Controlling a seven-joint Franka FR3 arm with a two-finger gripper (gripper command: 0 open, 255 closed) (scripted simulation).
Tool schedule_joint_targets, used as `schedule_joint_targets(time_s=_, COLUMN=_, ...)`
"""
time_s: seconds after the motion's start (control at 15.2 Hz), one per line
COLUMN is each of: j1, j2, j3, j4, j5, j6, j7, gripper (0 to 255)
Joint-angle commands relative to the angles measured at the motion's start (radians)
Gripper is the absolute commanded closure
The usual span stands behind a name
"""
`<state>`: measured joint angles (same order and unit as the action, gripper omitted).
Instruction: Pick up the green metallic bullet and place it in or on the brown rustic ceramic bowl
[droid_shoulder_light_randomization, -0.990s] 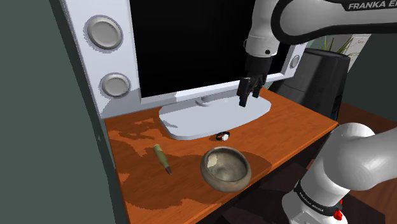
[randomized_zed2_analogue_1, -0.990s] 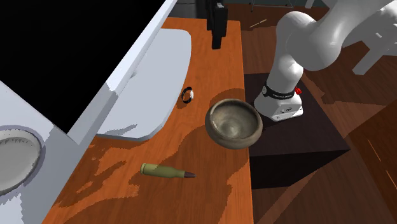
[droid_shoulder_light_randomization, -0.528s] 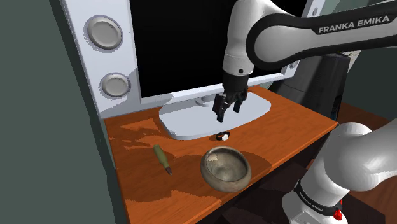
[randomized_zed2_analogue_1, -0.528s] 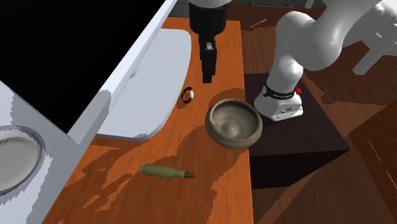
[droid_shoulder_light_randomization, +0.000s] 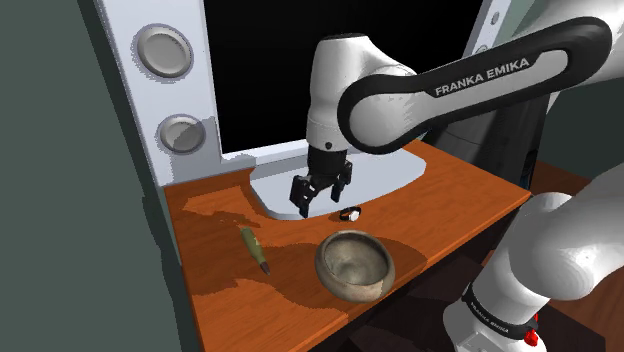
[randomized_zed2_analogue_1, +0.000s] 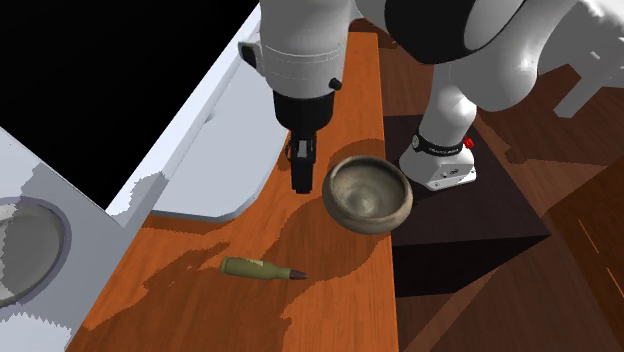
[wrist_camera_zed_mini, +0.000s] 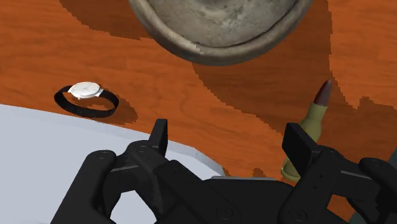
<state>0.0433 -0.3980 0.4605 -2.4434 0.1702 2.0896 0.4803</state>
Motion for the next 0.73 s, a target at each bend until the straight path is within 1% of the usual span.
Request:
schedule_joint_targets(time_s=0.0, j1=-0.006, j2=0.065, j3=0.038, j4=0.020, j5=-0.010, j6=0.054, j7=0.058, gripper=0)
schedule_joint_targets(time_s=0.2, j1=-0.020, j2=0.181, j3=0.097, j4=0.070, j5=-0.055, j6=0.126, j7=0.157, gripper=0)
schedule_joint_targets(time_s=0.33, j1=-0.028, j2=0.264, j3=0.131, j4=0.111, j5=-0.103, j6=0.168, j7=0.232, gripper=0)
schedule_joint_targets(time_s=0.53, j1=-0.030, j2=0.398, j3=0.168, j4=0.184, j5=-0.201, j6=0.218, j7=0.357, gripper=0)
schedule_joint_targets(time_s=0.66, j1=-0.016, j2=0.490, j3=0.175, j4=0.240, j5=-0.278, j6=0.241, j7=0.443, gripper=0)
